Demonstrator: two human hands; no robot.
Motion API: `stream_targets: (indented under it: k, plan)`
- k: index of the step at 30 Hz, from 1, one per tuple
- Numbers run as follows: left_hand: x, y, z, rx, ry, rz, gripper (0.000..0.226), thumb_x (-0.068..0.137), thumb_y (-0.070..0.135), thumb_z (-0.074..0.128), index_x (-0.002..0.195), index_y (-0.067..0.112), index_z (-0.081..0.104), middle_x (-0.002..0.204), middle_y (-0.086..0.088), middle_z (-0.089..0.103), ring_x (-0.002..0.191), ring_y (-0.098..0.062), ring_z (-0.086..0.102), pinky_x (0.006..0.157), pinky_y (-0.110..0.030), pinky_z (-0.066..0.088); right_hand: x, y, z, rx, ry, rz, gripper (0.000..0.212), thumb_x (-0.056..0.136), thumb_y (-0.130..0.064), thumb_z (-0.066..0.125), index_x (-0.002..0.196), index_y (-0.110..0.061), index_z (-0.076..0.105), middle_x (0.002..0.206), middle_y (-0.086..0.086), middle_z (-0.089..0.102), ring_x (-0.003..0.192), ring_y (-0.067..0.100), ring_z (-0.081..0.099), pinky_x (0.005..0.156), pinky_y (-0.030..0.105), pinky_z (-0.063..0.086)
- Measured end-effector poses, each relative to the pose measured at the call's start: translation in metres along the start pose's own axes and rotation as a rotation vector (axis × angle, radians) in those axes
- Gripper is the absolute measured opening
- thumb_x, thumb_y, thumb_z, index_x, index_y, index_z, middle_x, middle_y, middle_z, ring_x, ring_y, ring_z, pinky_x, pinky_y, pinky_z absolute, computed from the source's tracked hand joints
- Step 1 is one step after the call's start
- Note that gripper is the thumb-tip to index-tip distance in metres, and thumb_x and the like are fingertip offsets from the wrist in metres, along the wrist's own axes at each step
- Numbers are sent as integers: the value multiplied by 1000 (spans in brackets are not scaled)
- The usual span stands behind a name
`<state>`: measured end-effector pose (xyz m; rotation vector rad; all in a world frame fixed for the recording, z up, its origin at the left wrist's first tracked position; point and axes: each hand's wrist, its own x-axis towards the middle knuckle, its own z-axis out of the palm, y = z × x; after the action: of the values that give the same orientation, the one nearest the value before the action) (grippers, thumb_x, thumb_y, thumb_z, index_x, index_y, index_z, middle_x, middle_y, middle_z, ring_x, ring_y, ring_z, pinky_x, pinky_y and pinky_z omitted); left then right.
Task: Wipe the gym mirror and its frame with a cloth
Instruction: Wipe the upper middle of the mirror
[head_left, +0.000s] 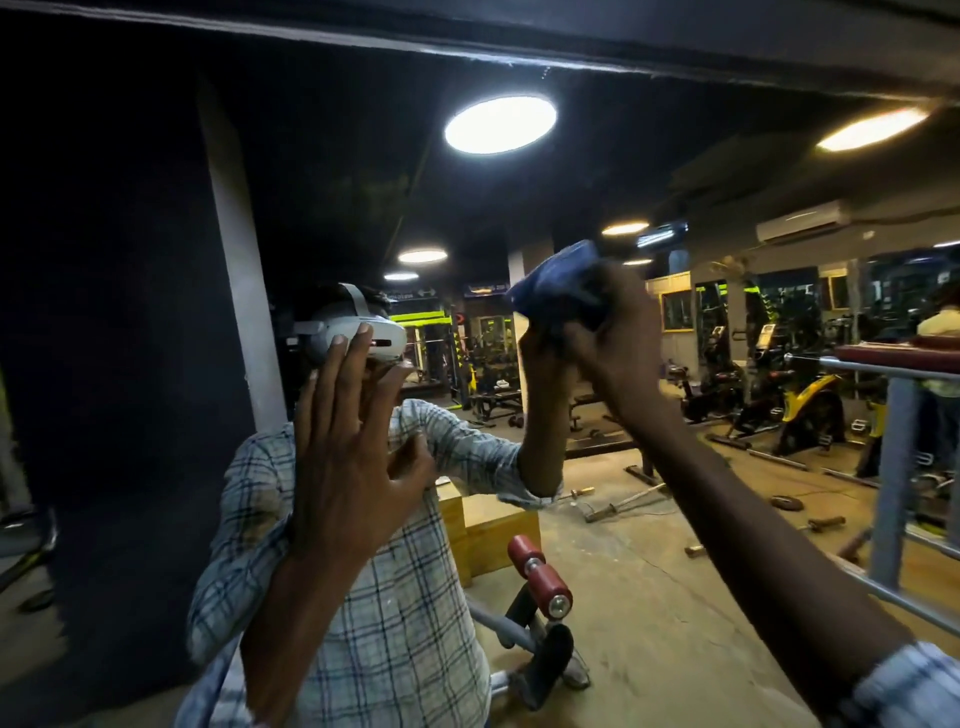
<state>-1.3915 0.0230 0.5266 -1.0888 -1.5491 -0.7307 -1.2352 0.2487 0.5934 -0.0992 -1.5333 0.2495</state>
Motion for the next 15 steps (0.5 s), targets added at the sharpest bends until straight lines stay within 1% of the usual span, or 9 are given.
stream_targets:
  k: [3,4,5,7,9,10,13,14,15]
  plan:
    - [3,15,9,-13,9,4,68,80,25,75,144,18,55,171,-8,22,159,-29,15,121,-60,27,-46,-3,-7,-2,-540,-349,41,77,-9,80,114,-17,64,112,-1,64,100,10,59,87,23,53]
    - [4,19,12,-7,12,8,68,79,22,78,143,18,56,171,-8,23,159,-29,16,121,-60,27,-49,5,-14,-19,-591,-390,41,76,-10,80,113,-19,64,110,-2,64,98,9,59,85,24,54]
    - [4,22,15,4,17,12,68,78,19,80,142,17,57,170,-8,23,159,-29,16,122,-59,26,-46,15,-19,-2,-525,-351,41,74,-9,80,109,-22,63,106,-6,63,94,7,59,82,28,55]
    - [5,28,20,19,30,4,67,78,19,81,141,17,58,170,-7,24,159,-28,17,124,-56,23,-41,32,-25,72,-222,-134,38,74,-9,78,103,-27,60,97,-15,58,88,2,57,77,39,56]
    - [4,32,23,21,34,-21,68,78,20,81,142,18,58,170,-7,23,159,-27,16,125,-53,21,-56,36,-19,111,-56,-4,34,76,-14,74,103,-27,59,97,-19,57,90,0,57,77,37,55]
    - [3,34,24,21,37,-28,68,79,20,82,143,18,58,170,-7,23,159,-27,17,125,-52,21,-71,32,-15,131,-113,-36,37,76,-14,76,106,-27,59,100,-20,57,92,0,57,78,34,54]
    - [3,36,25,21,48,-17,65,82,26,76,144,19,56,171,-7,22,159,-27,16,124,-50,21,-113,27,-16,87,-548,-351,47,72,-12,82,113,-23,63,115,-7,63,103,7,57,91,24,51]
    - [3,36,25,25,46,-17,66,82,29,74,144,18,56,171,-7,21,159,-27,15,125,-47,19,-112,32,-22,53,-622,-401,43,73,-15,80,112,-23,64,116,-4,63,103,9,57,91,23,51]
    - [3,37,25,31,41,-22,67,82,32,72,145,18,56,171,-7,20,160,-26,13,126,-43,15,-105,38,-28,36,-612,-388,40,75,-21,77,112,-26,63,115,-6,63,100,7,57,87,23,53]
